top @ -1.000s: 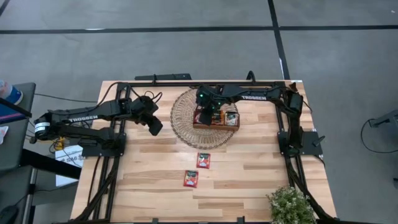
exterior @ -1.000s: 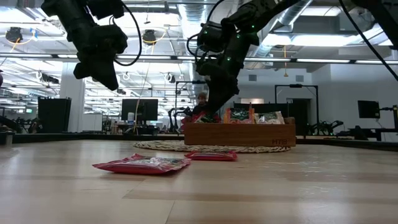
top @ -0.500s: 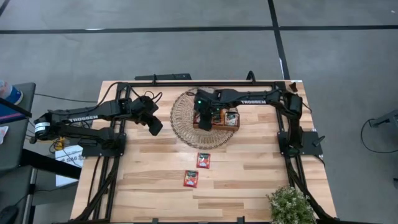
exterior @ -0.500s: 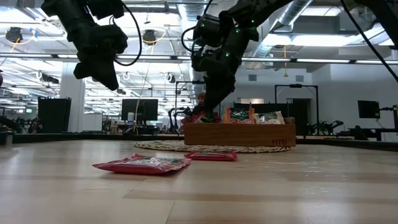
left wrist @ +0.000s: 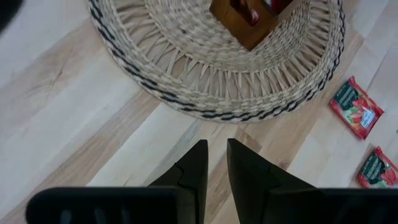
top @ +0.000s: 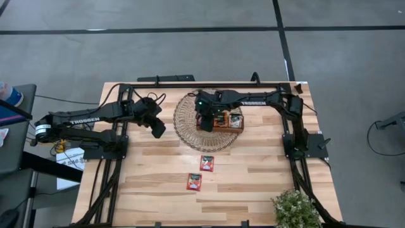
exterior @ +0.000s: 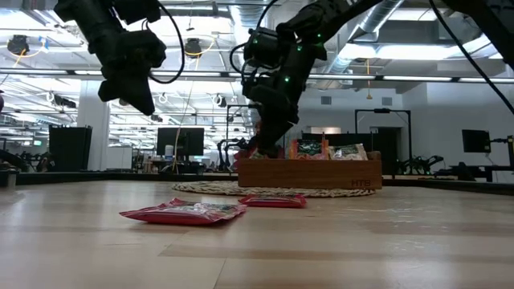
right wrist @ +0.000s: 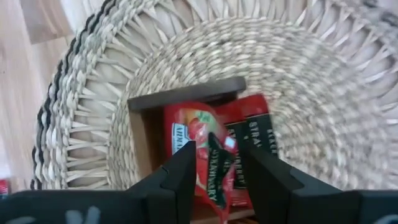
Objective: Pick & Place Tea
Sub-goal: Put the left red tea bag into the left slot of the wooden organizer
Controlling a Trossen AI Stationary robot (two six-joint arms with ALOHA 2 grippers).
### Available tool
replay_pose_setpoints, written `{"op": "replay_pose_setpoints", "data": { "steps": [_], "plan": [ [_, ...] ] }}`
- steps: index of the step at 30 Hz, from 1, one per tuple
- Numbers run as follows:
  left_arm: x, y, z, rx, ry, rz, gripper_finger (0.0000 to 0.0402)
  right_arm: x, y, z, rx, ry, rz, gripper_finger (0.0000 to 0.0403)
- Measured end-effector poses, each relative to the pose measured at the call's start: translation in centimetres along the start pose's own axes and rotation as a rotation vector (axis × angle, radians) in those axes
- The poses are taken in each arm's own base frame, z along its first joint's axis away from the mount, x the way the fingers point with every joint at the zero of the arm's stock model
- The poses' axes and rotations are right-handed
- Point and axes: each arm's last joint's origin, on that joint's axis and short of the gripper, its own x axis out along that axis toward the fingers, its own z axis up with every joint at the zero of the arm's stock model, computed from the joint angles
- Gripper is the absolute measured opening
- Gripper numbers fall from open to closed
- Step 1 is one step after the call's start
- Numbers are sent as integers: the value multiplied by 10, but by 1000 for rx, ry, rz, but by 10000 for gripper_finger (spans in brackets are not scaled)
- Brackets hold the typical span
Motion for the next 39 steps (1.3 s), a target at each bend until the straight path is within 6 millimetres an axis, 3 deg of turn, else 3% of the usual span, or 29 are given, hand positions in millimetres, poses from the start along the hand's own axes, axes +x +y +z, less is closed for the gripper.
{"op": "replay_pose_setpoints", "data": {
  "steps": [22,26,32,39],
  "plan": [
    [0,-1,1,38,-11,-9,50,-2,-1,8,-33,-66,-8,118],
    [0,-1,1,41,-11,-10,50,-2,-1,5,-25,-37,-6,118],
    [0,-1,1,41,-11,-12,50,-18,6,-5,-54,55,-5,118],
    [0,-1,2,45,-18,-15,50,-12,2,-2,-78,30,-54,118]
  ]
}}
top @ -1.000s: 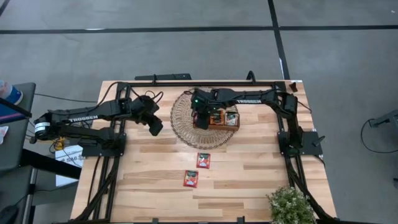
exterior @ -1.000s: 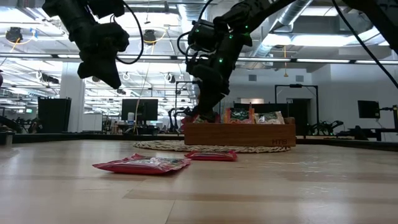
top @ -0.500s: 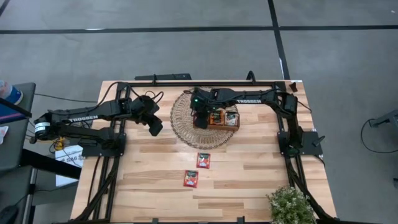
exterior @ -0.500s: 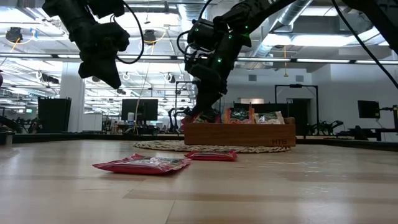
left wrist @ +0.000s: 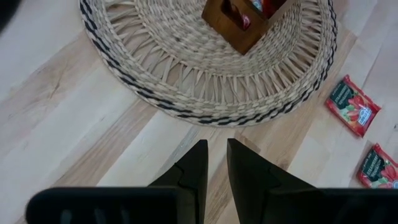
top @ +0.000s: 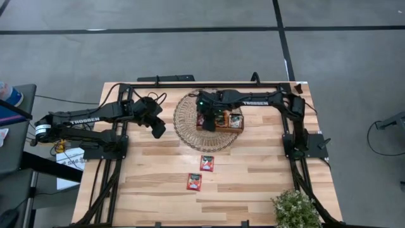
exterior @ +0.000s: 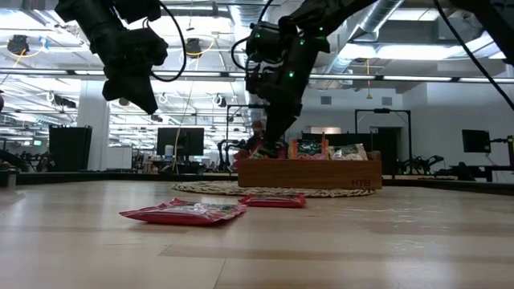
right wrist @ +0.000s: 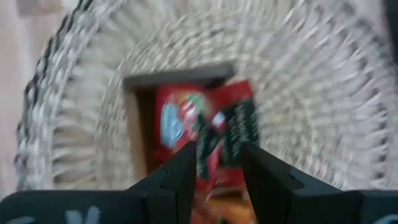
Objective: Pick & Place Tea
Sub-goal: Put the left red tea bag into the left slot of the wooden organizer
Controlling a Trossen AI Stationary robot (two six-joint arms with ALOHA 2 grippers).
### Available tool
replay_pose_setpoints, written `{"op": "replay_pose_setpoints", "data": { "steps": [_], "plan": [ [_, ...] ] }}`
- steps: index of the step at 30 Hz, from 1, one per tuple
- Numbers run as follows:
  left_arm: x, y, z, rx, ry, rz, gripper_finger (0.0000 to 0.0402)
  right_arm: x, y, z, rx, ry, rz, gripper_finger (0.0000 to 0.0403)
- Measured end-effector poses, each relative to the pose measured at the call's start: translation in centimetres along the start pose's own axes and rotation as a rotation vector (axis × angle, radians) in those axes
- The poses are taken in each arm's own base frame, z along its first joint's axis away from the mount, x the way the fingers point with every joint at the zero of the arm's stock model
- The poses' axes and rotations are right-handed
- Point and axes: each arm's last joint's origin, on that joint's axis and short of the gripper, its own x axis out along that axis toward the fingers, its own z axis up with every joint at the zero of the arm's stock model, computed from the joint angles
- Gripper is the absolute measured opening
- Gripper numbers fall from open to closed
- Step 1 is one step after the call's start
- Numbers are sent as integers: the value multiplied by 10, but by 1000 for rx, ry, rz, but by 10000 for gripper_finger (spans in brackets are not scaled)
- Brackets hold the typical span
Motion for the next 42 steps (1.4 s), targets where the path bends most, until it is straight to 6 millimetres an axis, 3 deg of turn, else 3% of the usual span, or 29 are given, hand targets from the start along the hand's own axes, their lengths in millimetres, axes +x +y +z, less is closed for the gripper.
{"op": "replay_pose_setpoints", "data": {
  "steps": [7,33,42],
  "plan": [
    [0,0,1,11,-10,-4,50,5,-11,1,18,-13,-10,118],
    [0,-2,5,11,-55,-22,50,5,-10,12,-18,-126,-21,118],
    [0,-2,5,12,-55,-22,50,6,-10,7,-18,-76,-18,118]
  ]
}}
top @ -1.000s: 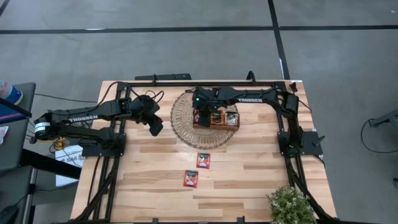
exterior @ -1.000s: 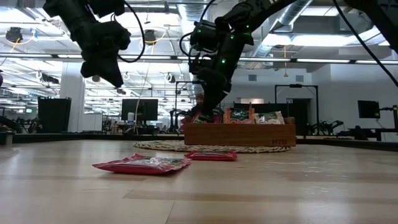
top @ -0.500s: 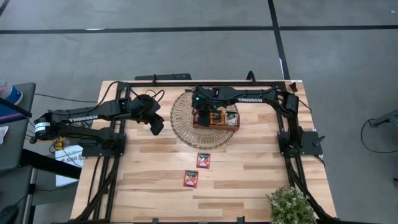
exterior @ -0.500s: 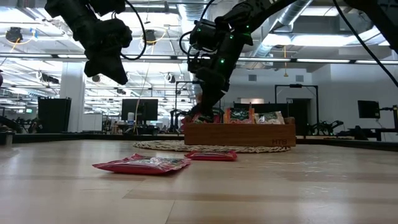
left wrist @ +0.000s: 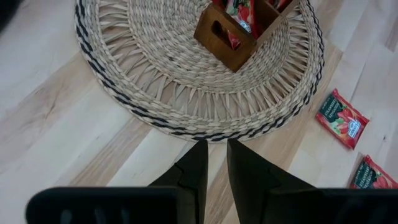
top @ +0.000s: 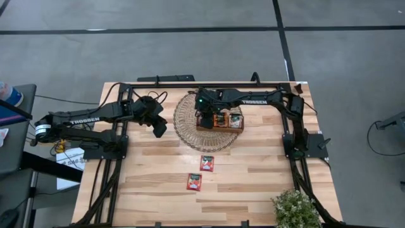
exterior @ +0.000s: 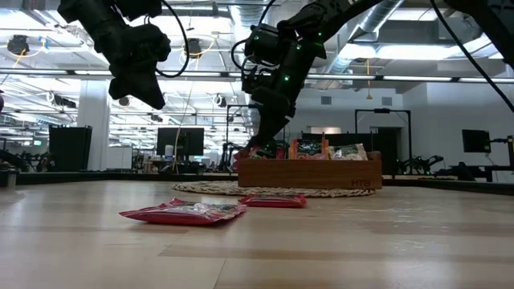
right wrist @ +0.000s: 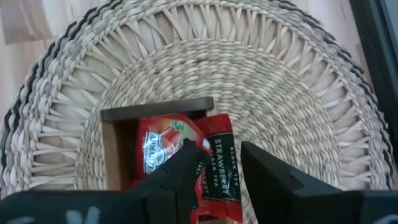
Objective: Pick & Place Tea
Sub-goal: Put the left red tea bag into the left slot of the wooden organizer
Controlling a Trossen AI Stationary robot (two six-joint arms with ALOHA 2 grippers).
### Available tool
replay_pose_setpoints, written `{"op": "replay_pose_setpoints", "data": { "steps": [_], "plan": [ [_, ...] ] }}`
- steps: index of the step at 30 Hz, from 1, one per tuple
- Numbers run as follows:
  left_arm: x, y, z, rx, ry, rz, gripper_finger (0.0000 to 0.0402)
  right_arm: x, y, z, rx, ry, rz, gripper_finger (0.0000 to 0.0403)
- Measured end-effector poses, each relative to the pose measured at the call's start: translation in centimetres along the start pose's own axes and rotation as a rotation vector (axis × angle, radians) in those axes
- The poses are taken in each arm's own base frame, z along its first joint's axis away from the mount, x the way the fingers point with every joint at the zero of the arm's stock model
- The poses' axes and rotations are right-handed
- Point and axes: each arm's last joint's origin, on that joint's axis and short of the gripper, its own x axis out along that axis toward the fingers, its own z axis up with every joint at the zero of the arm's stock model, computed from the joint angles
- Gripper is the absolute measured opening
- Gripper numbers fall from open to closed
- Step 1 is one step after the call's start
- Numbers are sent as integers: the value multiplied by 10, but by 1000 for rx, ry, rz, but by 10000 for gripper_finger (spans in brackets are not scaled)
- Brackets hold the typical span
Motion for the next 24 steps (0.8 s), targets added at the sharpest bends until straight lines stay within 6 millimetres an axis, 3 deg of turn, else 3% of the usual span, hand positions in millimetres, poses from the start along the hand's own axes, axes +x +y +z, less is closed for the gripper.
{"op": "replay_pose_setpoints", "data": {
  "steps": [24],
  "plan": [
    [0,0,0,8,0,0,50,0,-2,0,-39,-4,27,118]
  ]
}}
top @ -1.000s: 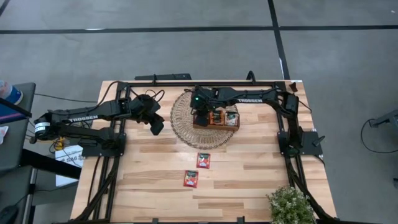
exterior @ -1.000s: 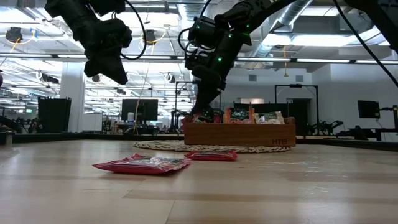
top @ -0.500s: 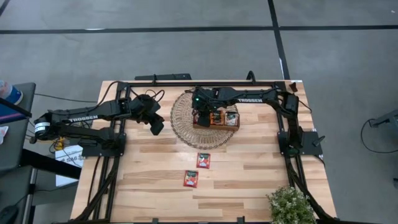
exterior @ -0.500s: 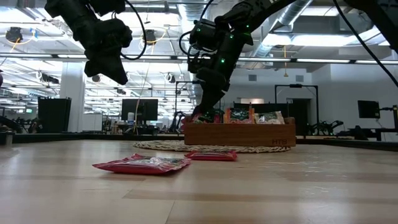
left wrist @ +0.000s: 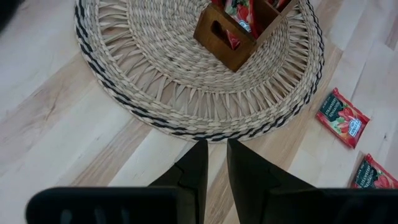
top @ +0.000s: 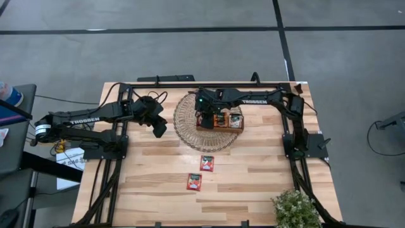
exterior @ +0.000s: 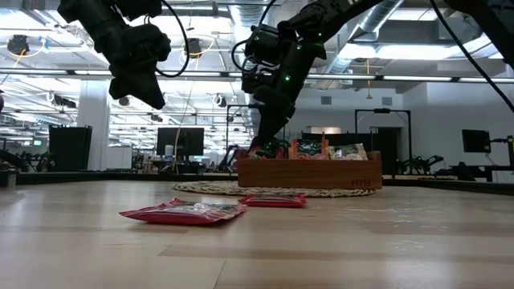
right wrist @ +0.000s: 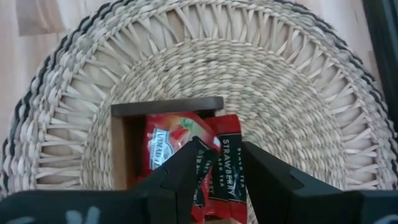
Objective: Pick & Place Tea
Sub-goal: Put the left red tea bag into the left slot of the wooden organizer
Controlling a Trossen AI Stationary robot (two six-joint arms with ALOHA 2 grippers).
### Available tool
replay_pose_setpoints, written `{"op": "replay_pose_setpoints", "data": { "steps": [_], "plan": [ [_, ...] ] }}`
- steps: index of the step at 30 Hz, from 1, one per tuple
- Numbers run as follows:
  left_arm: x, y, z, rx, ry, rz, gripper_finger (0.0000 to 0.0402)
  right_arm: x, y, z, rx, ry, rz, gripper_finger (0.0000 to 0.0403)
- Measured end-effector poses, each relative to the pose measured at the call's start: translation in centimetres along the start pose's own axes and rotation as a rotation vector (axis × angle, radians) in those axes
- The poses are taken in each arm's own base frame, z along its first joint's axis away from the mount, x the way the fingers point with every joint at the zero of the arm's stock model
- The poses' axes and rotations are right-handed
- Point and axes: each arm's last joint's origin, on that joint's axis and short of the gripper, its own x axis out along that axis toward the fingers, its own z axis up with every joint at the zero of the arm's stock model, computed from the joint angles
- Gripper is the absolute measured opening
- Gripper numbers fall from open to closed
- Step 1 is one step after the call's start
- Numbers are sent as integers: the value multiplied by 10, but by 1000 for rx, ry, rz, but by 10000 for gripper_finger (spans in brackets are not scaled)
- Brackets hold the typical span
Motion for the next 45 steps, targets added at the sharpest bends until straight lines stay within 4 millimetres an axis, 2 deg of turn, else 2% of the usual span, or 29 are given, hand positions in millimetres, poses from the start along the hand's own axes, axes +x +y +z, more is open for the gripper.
{"op": "replay_pose_setpoints", "data": {
  "steps": [8,11,16,25,40,45],
  "plan": [
    [0,0,0,10,0,0,50,0,-3,0,2,-3,-3,118],
    [0,0,0,10,0,0,50,13,-2,-1,0,12,5,118],
    [0,0,0,10,0,0,50,23,2,-5,-10,71,18,118],
    [0,0,0,10,-3,-1,50,18,1,1,-36,50,11,118],
    [0,0,1,18,-7,-3,50,17,2,-3,-63,100,22,118],
    [0,0,1,18,-6,-3,50,8,0,4,-81,90,20,118]
  ]
}}
